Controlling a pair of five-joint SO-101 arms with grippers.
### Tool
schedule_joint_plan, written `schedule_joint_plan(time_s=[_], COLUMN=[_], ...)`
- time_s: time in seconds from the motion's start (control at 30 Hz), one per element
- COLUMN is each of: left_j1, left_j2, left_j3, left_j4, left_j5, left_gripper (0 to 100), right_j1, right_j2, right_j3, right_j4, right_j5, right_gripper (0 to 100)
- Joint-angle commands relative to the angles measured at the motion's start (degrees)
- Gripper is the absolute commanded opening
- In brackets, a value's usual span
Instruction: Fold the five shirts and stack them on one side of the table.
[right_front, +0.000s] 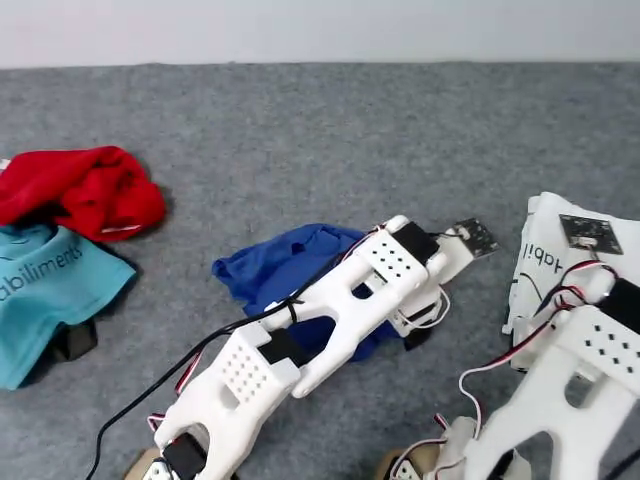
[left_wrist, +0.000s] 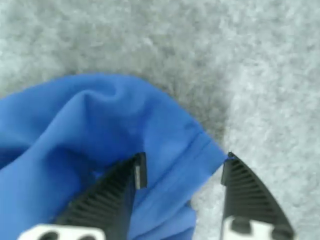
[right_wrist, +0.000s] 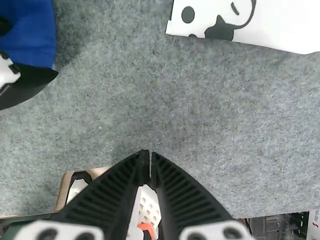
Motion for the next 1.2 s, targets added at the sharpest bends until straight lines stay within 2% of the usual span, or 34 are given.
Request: schedule_joint_plan(time_s=[0.0, 0.33, 0.53, 0.63, 0.73, 0.93, 1.17], left_j1=[0.79, 0.79, 0.88, 1.32, 1.41, 0.26, -5.71], left_j2=[-0.70, 4.57, 8.18, 8.53, 7.74, -6.24, -25.58], left_j3=[-2.59, -5.58, -11.82, -17.63, -23.60, -23.96, -23.96], left_j4=[0.26, 0.62, 2.90, 7.74, 11.08, 11.08, 11.08], left_j5=[0.26, 0.53, -0.44, -4.57, -5.98, -6.24, -6.33], left_gripper=[25, 24, 10, 1, 1, 1, 1], right_j1=[0.57, 0.40, 0.31, 0.31, 0.31, 0.31, 0.22], right_j2=[-0.84, -0.84, -0.84, -0.84, -0.84, -1.36, -1.36], right_j3=[-0.18, -0.18, -0.18, -0.18, -0.18, -0.26, -0.26], right_j4=[1.98, 1.54, 1.54, 1.54, 1.54, 1.54, 1.45], right_j5=[-0.18, -0.18, -0.18, -0.18, -0.18, -0.09, -0.09], right_gripper=[0.9, 0.9, 0.9, 0.9, 0.9, 0.9, 0.9])
